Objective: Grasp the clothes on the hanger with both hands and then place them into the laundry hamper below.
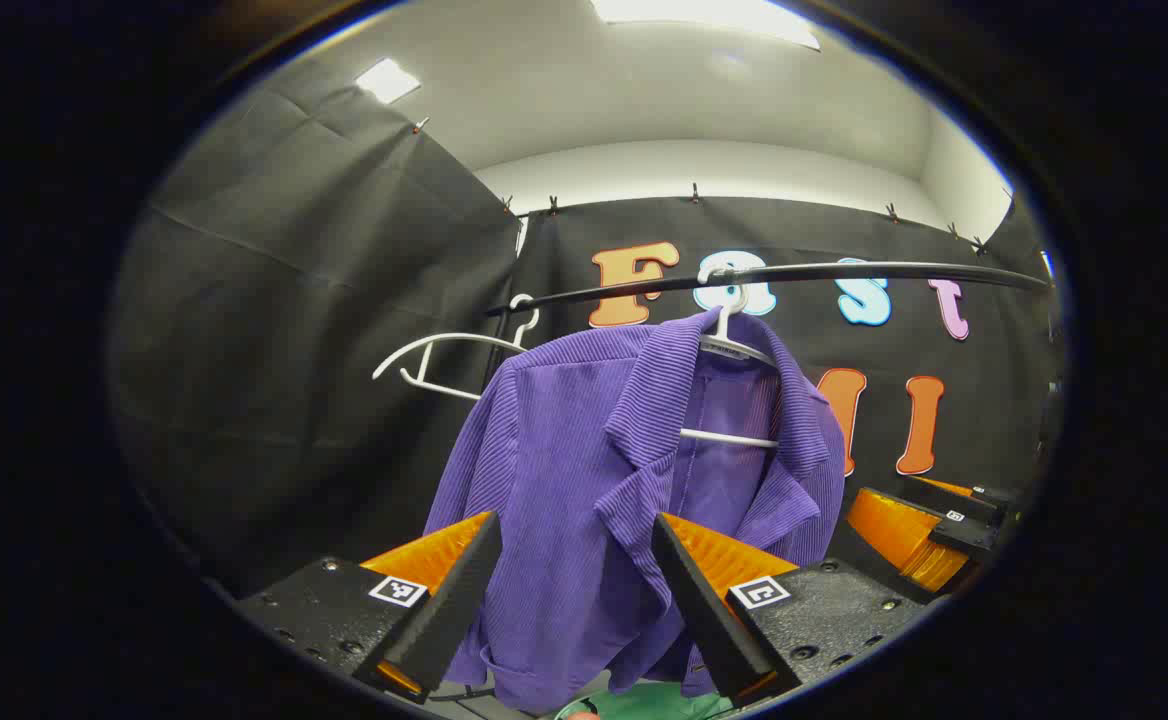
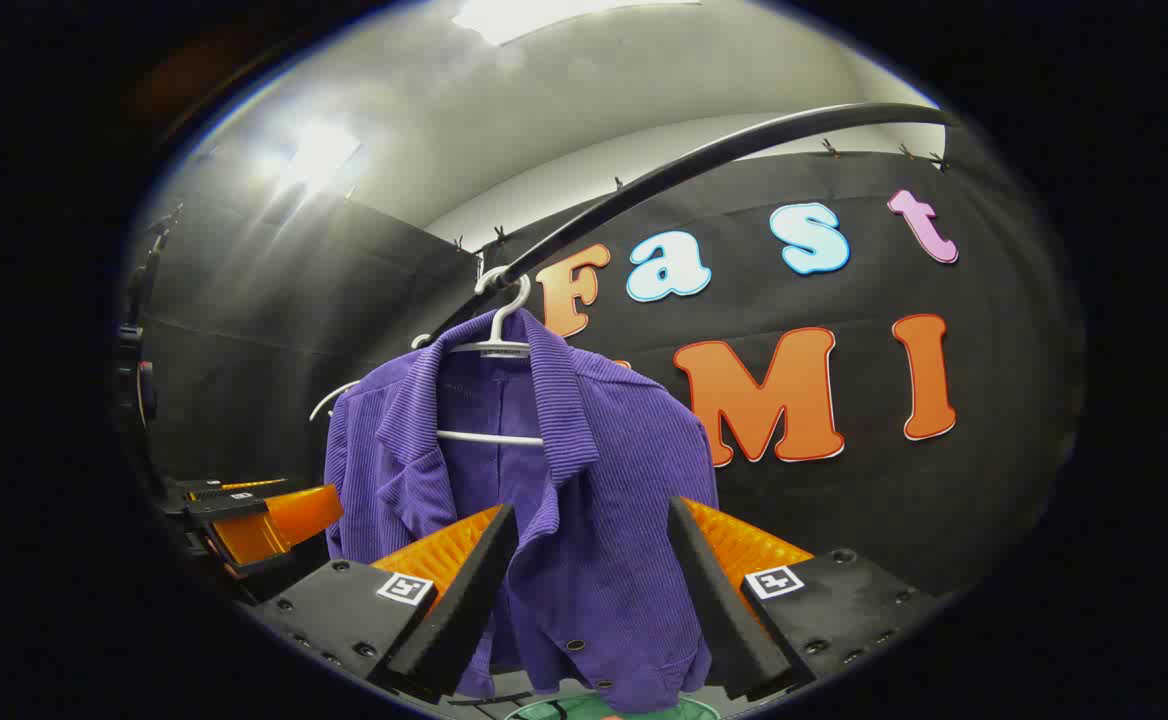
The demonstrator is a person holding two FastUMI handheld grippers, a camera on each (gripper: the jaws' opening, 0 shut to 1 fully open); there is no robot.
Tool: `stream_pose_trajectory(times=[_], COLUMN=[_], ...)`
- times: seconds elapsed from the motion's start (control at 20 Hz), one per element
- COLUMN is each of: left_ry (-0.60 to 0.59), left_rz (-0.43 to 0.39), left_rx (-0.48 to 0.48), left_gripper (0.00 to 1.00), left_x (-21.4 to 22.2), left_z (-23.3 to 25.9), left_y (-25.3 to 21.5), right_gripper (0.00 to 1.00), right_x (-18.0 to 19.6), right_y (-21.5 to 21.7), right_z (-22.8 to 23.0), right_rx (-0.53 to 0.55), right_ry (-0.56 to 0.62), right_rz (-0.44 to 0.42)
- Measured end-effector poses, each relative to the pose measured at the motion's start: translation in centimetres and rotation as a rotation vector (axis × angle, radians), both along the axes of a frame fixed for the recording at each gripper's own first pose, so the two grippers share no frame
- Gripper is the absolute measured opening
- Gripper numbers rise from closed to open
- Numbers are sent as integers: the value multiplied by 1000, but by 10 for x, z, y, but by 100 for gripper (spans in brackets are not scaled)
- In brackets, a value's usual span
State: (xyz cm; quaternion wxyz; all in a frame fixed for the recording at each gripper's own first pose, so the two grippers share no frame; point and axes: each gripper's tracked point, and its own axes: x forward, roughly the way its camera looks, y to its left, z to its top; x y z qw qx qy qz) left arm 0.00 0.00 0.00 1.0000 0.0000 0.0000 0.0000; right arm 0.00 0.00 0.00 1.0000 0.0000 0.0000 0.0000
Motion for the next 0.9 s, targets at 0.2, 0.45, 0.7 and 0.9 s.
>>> stream_pose_trajectory(times=[0.2,0.45,0.7,0.9], left_ry=[6,8,-2,2], left_rz=[10,24,38,49], left_rx=[-6,-6,12,12], left_gripper=[95,95,95,95], left_x=[-4,-10,-15,-18], left_z=[-3,-4,1,1], left_y=[4,11,20,25], right_gripper=[98,98,98,98], right_x=[-1,1,0,0], right_y=[3,3,-15,-11], right_z=[-3,-9,-2,-5], right_rx=[6,29,3,3], right_ry=[8,25,1,7], right_rz=[4,1,-44,-42])
